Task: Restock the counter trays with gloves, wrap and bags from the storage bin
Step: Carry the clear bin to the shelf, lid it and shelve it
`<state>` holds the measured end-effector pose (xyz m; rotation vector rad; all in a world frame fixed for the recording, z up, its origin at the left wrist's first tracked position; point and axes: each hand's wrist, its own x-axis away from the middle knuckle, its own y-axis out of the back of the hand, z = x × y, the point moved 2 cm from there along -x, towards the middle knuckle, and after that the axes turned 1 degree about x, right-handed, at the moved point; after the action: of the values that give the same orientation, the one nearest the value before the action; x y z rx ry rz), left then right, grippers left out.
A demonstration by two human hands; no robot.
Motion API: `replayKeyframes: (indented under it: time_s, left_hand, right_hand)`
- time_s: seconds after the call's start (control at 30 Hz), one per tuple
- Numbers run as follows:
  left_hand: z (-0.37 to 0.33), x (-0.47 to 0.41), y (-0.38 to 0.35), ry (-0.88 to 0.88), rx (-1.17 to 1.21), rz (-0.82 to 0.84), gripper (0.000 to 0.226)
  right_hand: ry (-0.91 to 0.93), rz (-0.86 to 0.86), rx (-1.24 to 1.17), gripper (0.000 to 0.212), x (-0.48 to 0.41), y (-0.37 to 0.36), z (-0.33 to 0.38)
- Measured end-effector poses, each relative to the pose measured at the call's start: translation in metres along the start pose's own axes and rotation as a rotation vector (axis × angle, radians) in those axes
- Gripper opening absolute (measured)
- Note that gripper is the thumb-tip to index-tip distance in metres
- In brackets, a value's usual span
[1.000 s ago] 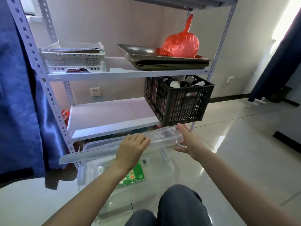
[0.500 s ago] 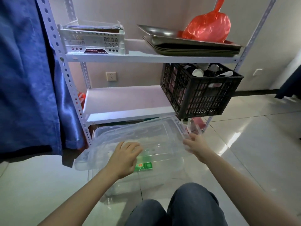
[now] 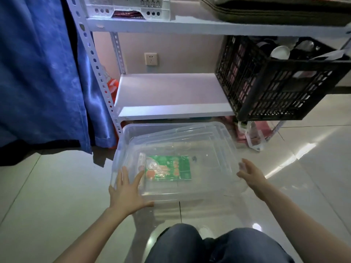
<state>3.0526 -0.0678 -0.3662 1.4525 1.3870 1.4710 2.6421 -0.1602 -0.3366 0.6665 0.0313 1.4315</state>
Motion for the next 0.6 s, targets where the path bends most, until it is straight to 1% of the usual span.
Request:
replayKeyframes:
  time_s: [0.1, 0.2, 0.27, 0.33, 0.4, 0.43, 0.5, 0.53, 0.57, 0.6]
  left_hand:
    - [0.006, -0.001, -0.001, 0.016, 0.051, 0.006, 0.129]
    - [0.017, -0.006, 0.008, 0.038, 0.220, 0.064, 0.134]
    - [0.022, -0.007, 0.013, 0.035, 0.319, 0.058, 0.136]
    - [0.024, -0.007, 0.014, 0.020, 0.354, 0.040, 0.133]
    - [0.025, -0.007, 0.014, 0.060, 0.455, 0.009, 0.121]
    - [0.027, -0.009, 0.016, 0.109, 0.560, -0.019, 0.111]
    - [0.034, -0.013, 0.018, 0.186, 0.787, -0.101, 0.079]
    - [0.037, -0.013, 0.019, 0.196, 0.847, -0.146, 0.064]
    - [0.040, -0.012, 0.020, 0.195, 0.870, -0.190, 0.053]
    - [0.045, -0.010, 0.021, 0.197, 0.880, -0.228, 0.049]
  right_hand:
    - [-0.013, 0.017, -0.043, 0.068, -0.008, -0.011, -0.015]
    - [-0.021, 0.026, -0.082, 0.065, -0.013, -0.020, -0.029]
    - [-0.026, 0.011, -0.130, 0.064, -0.016, -0.024, -0.035]
    - [-0.032, -0.006, -0.204, 0.063, -0.018, -0.025, -0.038]
    - [-0.037, -0.015, -0.253, 0.063, -0.018, -0.025, -0.039]
    - [-0.034, -0.019, -0.272, 0.062, -0.018, -0.025, -0.040]
    - [-0.020, -0.025, -0.307, 0.061, -0.015, -0.025, -0.041]
    - [-0.016, -0.030, -0.318, 0.061, -0.014, -0.025, -0.041]
    - [-0.010, -0.037, -0.326, 0.062, -0.015, -0.025, -0.041]
    - [0.000, -0.041, -0.332, 0.063, -0.016, -0.024, -0.040]
